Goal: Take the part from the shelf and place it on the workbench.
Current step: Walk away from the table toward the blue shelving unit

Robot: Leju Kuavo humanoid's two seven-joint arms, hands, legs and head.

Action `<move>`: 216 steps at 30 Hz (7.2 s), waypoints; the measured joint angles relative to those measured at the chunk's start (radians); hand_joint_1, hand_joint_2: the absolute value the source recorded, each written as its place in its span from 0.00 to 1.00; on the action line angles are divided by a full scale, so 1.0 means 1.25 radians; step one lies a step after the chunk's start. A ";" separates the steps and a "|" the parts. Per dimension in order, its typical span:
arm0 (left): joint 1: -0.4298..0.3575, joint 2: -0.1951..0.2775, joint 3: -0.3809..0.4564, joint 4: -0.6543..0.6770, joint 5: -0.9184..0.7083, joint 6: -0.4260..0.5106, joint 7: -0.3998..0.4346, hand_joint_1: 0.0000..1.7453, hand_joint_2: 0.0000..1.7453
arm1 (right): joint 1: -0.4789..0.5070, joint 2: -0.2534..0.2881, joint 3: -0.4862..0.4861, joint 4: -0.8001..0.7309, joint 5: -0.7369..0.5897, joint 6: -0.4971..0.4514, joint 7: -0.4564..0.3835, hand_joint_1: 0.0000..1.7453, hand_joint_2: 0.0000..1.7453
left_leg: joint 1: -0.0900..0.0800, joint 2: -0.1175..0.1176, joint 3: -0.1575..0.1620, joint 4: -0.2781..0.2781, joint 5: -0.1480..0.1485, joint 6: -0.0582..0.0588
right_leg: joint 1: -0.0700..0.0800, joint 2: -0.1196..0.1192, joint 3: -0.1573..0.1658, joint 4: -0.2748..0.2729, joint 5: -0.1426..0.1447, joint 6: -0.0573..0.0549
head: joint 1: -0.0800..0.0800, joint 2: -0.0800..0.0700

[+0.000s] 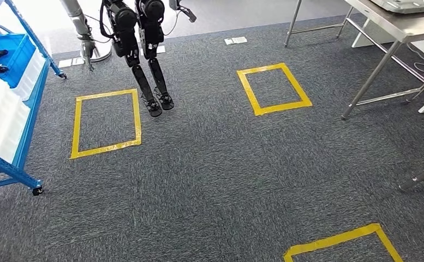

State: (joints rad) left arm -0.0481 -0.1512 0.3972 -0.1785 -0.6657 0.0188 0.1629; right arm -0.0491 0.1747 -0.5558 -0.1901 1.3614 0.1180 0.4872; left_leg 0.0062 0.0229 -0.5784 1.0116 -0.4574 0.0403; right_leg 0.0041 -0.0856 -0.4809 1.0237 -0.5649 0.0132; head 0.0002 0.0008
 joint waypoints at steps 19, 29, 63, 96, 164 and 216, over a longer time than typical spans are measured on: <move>0.011 0.000 0.000 0.000 -0.018 -0.032 -0.048 0.00 0.00 | 0.010 0.003 -0.021 0.002 -0.010 -0.020 -0.030 0.00 0.00 | 0.003 -0.029 -0.095 0.179 -0.085 -0.024 | -0.011 0.049 -0.015 -0.010 0.033 -0.012 | -0.003 0.000; 0.009 -0.002 0.001 0.000 -0.020 -0.033 -0.081 0.00 0.00 | 0.011 0.007 -0.031 0.001 -0.015 -0.036 -0.044 0.00 0.00 | -0.021 0.024 0.006 0.007 -0.016 0.013 | 0.006 -0.038 -0.006 -0.013 0.020 -0.015 | -0.004 0.000; 0.001 -0.006 0.025 0.000 -0.013 -0.090 -0.086 0.00 0.00 | 0.006 0.009 -0.045 0.002 -0.017 -0.045 -0.041 0.00 0.00 | -0.004 -0.001 0.019 -0.019 0.002 0.010 | -0.002 0.016 -0.028 0.048 -0.010 -0.005 | -0.005 0.000; -0.002 -0.010 0.044 0.000 -0.020 -0.066 -0.088 0.00 0.00 | 0.002 0.002 -0.045 0.002 0.003 -0.045 -0.058 0.00 0.00 | -0.003 -0.033 0.012 -0.015 0.006 0.015 | -0.009 0.056 -0.094 0.173 -0.056 0.000 | -0.004 0.000; 0.000 -0.011 0.095 0.000 0.006 -0.075 -0.168 0.00 0.00 | 0.004 0.004 -0.051 0.002 -0.009 -0.074 -0.101 0.00 0.00 | -0.001 -0.054 0.019 -0.004 -0.013 -0.005 | -0.022 0.069 -0.061 0.008 0.051 0.039 | -0.003 0.000; -0.001 -0.023 0.142 0.000 0.007 0.027 -0.058 0.00 1.00 | 0.003 0.008 -0.053 0.003 0.009 -0.085 -0.108 0.00 1.00 | -0.011 -0.021 -0.003 0.012 -0.010 -0.020 | 0.002 0.064 -0.027 -0.010 0.026 -0.023 | -0.007 0.000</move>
State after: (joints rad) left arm -0.0493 -0.1799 0.5746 -0.1781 -0.6571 0.0523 0.0902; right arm -0.0459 0.1852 -0.6218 -0.1868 1.3728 0.0117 0.3524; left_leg -0.0077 -0.0036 -0.5816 1.0267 -0.4696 0.0150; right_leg 0.0068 -0.0051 -0.5143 1.0115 -0.5319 -0.0155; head -0.0091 0.0008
